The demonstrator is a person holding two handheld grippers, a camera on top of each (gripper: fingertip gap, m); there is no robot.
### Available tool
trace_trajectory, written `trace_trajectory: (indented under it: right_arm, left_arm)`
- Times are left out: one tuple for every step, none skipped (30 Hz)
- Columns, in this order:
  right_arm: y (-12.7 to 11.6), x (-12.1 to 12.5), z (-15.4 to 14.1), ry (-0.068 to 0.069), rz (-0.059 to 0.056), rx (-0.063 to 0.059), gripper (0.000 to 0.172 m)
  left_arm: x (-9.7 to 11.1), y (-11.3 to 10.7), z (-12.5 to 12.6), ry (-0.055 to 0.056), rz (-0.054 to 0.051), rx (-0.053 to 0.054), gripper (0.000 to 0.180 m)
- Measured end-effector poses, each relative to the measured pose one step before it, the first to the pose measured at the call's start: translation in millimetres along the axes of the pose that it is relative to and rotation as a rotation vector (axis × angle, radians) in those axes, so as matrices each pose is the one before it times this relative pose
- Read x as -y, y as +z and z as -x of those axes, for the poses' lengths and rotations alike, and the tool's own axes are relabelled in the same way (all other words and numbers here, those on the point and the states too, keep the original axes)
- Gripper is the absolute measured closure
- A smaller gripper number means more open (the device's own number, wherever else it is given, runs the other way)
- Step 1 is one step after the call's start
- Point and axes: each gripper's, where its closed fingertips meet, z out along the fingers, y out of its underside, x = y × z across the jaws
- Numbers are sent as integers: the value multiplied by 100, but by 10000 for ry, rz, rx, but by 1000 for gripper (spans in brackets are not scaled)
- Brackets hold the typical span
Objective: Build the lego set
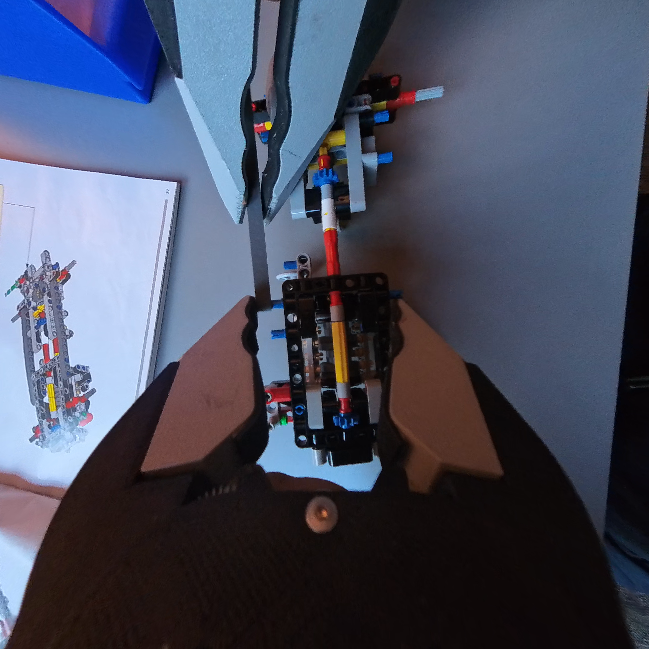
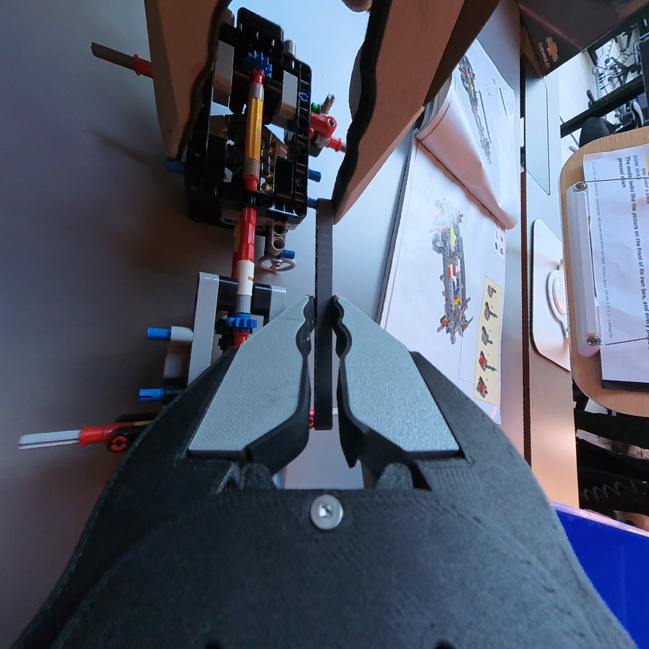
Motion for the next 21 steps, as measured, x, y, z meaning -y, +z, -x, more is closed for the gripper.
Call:
trace_trajectory:
  right_arm:
    - [8,-33,4,17,7,8,166]
    - [15,-6,5,24,-13,15,166]
    - [2,4,15,39,-25,29,166]
    - [7,-15,-7,51,-23,25,166]
    - [1,-39,6,35,-8,22,166]
    - [2,-57,19,18,-1,24,166]
    - [6,-61,19,10,3,20,166]
    - [-8,-48,11,2,5,8,166]
    - [1,-36,22,-8,3,7,166]
    - [2,-24,32,-15,4,8,166]
    - [1,-8,51,-10,-4,22,166]
    - [-6,5,60,13,-14,35,166]
    - [-2,17,55,33,-19,45,166]
    - [-1,-28,33,43,-3,40,166]
    - [-10,-63,36,48,5,42,166]
    - [-21,-69,12,52,11,44,166]
    - [-46,-69,-8,53,4,40,166]
    - [-59,-55,-7,74,-23,51,166]
    - [-78,-23,3,100,-50,76,165]
    - [-94,-13,2,104,-63,74,165]
    - [-99,-9,12,116,-73,95,163]
  left_arm:
    - [5,-10,8,-30,-8,-51,106]
    - [5,-12,-13,-37,-11,-57,106]
    - [10,-5,-6,-67,-14,-68,106]
    - [38,-15,-13,-79,-20,-65,106]
    - [55,-7,-23,-93,-26,-61,106]
    - [58,2,-23,-47,-13,-32,107]
    - [37,9,-4,13,1,14,106]
    - [38,7,-20,31,11,33,106]
    - [27,12,-12,38,23,48,106]
    - [-14,17,-35,62,31,62,106]
    - [-28,18,-29,78,41,69,106]
    - [-37,12,-38,67,43,65,106]
    - [-41,10,-24,69,35,51,106]
    - [-56,6,-12,52,35,29,106]
    - [-38,-10,6,20,16,-2,106]
    - [-3,3,6,-5,-13,-25,106]
    - [-6,-7,25,-11,-7,-26,106]
    - [-9,-1,10,-9,3,-14,106]
    - [6,1,-3,24,1,5,106]
    - [-19,4,-11,51,25,25,106]
    - [-17,6,-13,40,26,24,106]
